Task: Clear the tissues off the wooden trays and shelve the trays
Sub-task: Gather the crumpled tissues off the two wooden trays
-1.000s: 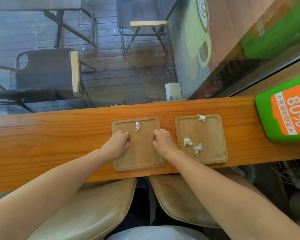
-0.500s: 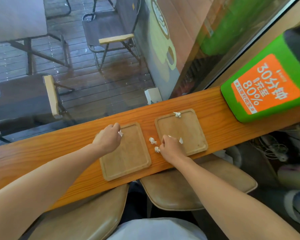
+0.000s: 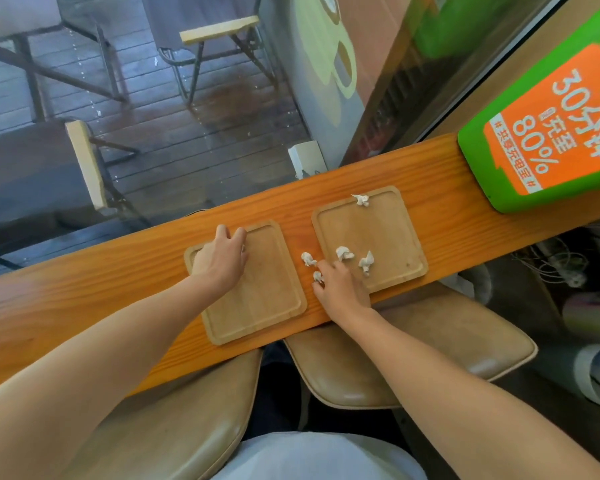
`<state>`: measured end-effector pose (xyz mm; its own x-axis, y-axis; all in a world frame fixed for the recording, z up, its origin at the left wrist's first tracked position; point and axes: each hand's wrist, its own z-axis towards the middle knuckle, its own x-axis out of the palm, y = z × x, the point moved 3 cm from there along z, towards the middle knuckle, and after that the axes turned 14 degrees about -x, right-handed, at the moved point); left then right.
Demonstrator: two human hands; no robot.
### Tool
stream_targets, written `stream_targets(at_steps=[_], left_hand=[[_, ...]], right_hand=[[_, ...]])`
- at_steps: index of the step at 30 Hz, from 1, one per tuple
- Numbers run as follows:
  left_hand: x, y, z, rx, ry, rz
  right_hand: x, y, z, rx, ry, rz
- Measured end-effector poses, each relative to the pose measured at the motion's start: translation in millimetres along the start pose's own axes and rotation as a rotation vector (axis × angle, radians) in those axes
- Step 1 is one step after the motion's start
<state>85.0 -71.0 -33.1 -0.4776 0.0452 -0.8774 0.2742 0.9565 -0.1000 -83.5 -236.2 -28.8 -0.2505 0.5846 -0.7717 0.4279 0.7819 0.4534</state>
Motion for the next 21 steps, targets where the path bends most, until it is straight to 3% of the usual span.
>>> stream_targets(at_steps=[7,21], left_hand=[[8.6,-3.5,-2.4,0.019,0.047,-0.064],[-10.1,-19.9,-16.8,0.091,0.143,-0.061]], right_hand=[[13.8,5.3,5.4,-0.031,0.012,-0.083],[-12.8,2.7,-19.5,0.102,0.006,0.110]])
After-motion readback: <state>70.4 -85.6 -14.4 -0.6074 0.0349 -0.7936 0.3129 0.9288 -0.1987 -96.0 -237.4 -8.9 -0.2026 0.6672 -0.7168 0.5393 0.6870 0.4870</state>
